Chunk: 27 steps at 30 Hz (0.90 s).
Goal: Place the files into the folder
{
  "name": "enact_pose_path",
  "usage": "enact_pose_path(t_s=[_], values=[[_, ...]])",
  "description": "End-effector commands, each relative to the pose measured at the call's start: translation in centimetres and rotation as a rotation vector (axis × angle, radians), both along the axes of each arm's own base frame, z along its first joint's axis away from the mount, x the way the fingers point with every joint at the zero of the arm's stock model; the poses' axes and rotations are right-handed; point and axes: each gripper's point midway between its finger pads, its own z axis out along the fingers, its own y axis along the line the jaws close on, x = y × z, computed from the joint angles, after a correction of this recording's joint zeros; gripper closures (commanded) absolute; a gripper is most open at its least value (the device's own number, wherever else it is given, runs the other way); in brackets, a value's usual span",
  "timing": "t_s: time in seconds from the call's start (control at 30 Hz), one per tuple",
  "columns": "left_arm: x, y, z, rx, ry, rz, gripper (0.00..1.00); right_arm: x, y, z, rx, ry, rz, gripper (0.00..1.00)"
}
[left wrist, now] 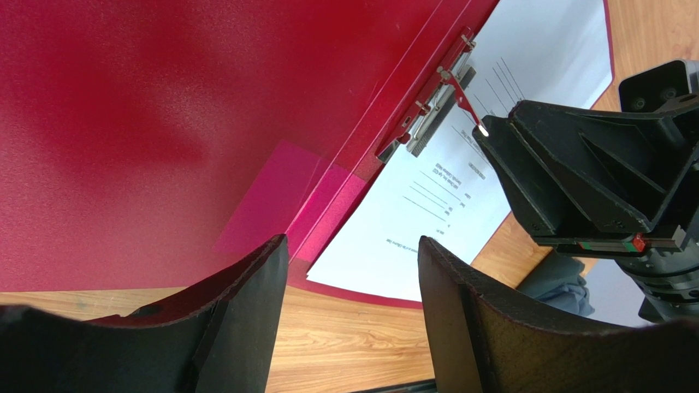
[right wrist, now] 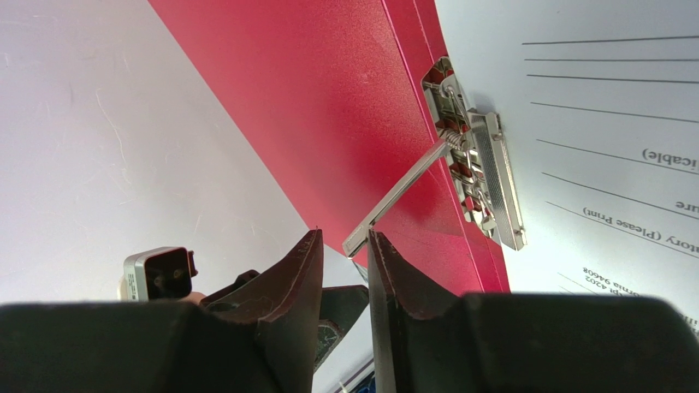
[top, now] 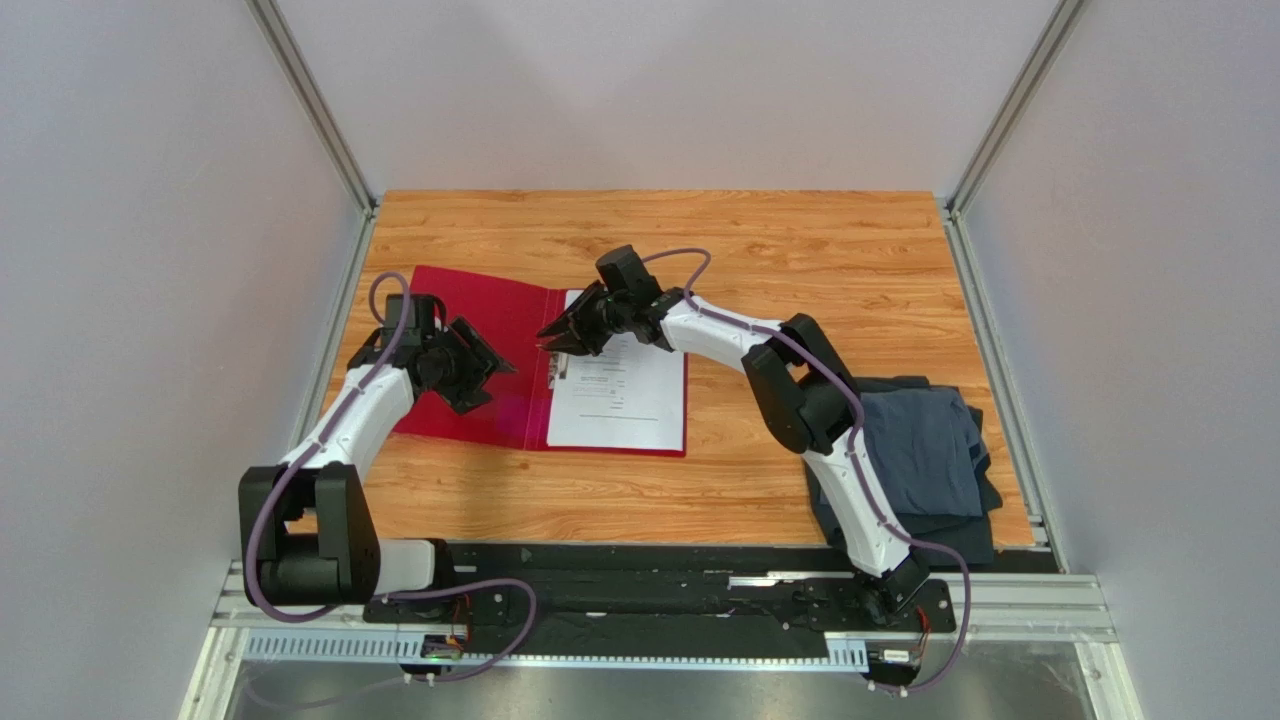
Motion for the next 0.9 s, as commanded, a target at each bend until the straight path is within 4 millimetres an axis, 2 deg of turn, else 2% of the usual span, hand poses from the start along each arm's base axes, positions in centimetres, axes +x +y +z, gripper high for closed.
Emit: enact_pose_path(t_s=[0.0,0.23,0.63,0.87], values=[[1.3,0.4,1.2,0.007,-0.036,0.011,0.32,-0.1,0.9,0.9,0.056,0.017,-0.015,0.72],[1.3,0.5,1.3,0.015,-0.035,0.01,0.33,-0.4,1.1,0.7,0.062,0.029,-0.012,0.73],[1.3,0.5,1.3,0.011,-0.036,0.004,0.33,-1.0,0.9,0.3,0.075,0.036,-0.009,0.66],[1.3,0.5,1.4,0.015,-0.039,0.003,0.33,-1.1,1.0,0.3,0.083,0.035,-0.01,0.73]])
